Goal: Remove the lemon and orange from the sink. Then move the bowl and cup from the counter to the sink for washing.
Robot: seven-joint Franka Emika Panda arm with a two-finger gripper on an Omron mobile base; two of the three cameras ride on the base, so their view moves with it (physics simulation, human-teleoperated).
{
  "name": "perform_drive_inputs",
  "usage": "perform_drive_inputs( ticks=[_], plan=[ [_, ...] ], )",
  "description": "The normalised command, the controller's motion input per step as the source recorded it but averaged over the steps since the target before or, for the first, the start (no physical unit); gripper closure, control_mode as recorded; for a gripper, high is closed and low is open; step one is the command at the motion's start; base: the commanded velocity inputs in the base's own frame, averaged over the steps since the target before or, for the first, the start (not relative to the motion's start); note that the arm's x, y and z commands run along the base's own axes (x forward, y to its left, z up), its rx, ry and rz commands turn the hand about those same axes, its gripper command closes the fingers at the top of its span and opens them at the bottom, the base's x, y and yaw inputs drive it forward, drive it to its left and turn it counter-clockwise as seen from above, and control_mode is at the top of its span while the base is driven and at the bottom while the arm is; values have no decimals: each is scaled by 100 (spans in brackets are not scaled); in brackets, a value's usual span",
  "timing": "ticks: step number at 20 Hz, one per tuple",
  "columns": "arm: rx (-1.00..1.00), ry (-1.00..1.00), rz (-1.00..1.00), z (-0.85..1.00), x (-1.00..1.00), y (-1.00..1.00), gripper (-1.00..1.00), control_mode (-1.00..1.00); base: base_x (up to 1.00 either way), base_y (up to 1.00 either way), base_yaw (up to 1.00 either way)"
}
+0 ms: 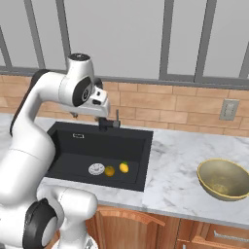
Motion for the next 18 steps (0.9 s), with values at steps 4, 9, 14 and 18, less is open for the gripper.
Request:
perform_drive_inputs(
  ticks=[4,9,14,18],
  plan=[
    [6,-2,0,-1,-14,-21,-100,-100,0,0,0],
    [6,-2,0,-6,-15,-21,-100,-100,0,0,0],
    [3,0,0,-13,-11,-19,-100,-100,0,0,0],
    [0,0,0,-18,-9,-17,-100,-100,0,0,0]
  ],
)
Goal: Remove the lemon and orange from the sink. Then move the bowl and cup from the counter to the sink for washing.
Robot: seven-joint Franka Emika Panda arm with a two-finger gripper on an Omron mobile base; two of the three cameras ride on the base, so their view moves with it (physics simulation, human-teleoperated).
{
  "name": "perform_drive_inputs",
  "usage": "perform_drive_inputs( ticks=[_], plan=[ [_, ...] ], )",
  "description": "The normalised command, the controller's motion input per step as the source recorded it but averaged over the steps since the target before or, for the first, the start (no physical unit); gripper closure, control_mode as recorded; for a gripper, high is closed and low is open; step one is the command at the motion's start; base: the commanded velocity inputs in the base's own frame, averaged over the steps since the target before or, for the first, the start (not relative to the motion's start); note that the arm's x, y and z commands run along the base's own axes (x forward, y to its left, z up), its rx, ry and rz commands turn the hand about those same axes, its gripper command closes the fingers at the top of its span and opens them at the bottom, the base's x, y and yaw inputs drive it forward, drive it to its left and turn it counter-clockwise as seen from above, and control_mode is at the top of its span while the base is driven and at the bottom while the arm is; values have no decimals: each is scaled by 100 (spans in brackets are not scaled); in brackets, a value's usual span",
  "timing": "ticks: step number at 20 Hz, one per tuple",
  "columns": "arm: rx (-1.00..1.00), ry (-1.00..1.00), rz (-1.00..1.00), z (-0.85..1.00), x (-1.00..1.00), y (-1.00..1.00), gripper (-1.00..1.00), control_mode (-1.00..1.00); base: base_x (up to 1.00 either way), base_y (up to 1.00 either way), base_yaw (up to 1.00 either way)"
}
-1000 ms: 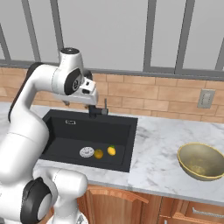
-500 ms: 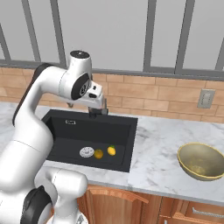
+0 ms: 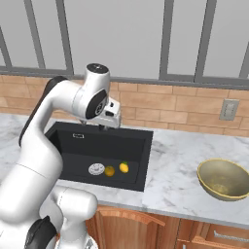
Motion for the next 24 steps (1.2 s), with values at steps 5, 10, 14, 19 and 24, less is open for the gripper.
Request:
perform_drive_inputs(
  ticks=[5,10,14,19,24],
  plan=[
    [0,0,0,-19,-7,-15,-100,-100,0,0,0],
    [0,0,0,-20,-2,-12,-100,-100,0,0,0],
    [0,0,0,-22,0,-7,-100,-100,0,0,0],
    [0,0,0,-22,0,-4,-100,-100,0,0,0],
    [0,0,0,-22,0,-1,-100,-100,0,0,0]
  ],
)
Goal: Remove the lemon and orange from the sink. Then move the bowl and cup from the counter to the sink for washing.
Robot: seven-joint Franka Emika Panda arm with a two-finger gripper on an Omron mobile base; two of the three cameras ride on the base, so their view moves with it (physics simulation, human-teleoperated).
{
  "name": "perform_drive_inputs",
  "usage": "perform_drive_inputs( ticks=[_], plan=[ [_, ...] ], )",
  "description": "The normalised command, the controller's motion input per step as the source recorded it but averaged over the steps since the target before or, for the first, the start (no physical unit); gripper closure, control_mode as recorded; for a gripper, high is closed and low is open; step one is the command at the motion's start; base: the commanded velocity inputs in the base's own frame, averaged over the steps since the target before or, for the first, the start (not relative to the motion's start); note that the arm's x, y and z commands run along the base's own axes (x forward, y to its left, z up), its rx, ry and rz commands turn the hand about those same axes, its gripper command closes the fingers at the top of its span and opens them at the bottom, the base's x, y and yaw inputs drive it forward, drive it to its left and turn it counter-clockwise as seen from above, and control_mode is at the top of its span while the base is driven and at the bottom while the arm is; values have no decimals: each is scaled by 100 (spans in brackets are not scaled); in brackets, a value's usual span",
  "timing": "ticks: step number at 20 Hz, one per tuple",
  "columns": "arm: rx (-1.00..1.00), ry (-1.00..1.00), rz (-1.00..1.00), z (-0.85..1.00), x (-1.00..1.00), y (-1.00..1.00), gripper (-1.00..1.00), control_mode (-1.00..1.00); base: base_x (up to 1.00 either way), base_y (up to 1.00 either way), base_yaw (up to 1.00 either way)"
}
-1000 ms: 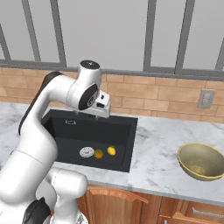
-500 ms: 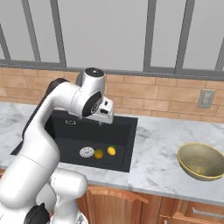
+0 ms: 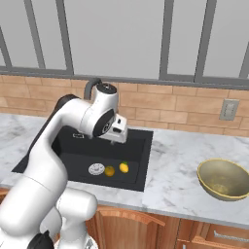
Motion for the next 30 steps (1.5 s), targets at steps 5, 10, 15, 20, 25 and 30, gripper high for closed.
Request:
perform_drive_inputs(
  ticks=[5,10,15,20,25,30],
  plan=[
    [0,0,0,-22,0,0,-100,-100,0,0,0],
    [0,0,0,-23,2,0,-100,-100,0,0,0],
    [0,0,0,-22,4,2,-100,-100,0,0,0],
    [0,0,0,-22,6,6,-100,-100,0,0,0],
    [-3,-6,0,-21,8,10,-100,-100,0,0,0],
    [-3,-12,0,-21,7,11,-100,-100,0,0,0]
  ],
)
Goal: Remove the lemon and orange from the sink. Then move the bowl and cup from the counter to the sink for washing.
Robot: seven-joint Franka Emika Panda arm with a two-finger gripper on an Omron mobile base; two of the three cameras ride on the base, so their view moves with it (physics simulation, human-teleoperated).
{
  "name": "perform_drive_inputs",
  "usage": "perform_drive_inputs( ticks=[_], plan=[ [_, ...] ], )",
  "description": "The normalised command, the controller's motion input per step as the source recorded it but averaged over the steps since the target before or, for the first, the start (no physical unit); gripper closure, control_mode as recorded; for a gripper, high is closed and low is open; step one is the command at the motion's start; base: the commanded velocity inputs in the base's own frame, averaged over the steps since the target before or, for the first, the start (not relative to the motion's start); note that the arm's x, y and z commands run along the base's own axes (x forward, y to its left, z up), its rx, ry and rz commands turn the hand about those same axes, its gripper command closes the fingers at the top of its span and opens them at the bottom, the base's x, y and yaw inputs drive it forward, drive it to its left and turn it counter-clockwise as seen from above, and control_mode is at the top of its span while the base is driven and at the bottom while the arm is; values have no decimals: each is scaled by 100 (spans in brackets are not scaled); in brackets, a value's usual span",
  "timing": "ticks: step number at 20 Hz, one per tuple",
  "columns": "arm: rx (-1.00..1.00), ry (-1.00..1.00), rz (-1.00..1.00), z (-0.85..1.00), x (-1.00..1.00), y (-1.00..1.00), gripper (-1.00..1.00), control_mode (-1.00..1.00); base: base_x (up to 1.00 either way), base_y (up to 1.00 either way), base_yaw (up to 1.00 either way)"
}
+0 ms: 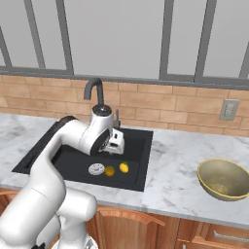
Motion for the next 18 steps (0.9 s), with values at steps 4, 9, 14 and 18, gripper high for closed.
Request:
perform_drive_inputs(
  ticks=[4,9,14,18],
  plan=[
    [-2,-14,0,-20,7,5,-100,-100,0,0,0],
    [-1,-14,0,-18,9,3,-100,-100,0,0,0],
    [-5,-6,0,-15,13,6,-100,-100,0,0,0],
    [-10,-1,0,-14,15,7,-100,-100,0,0,0]
  ],
)
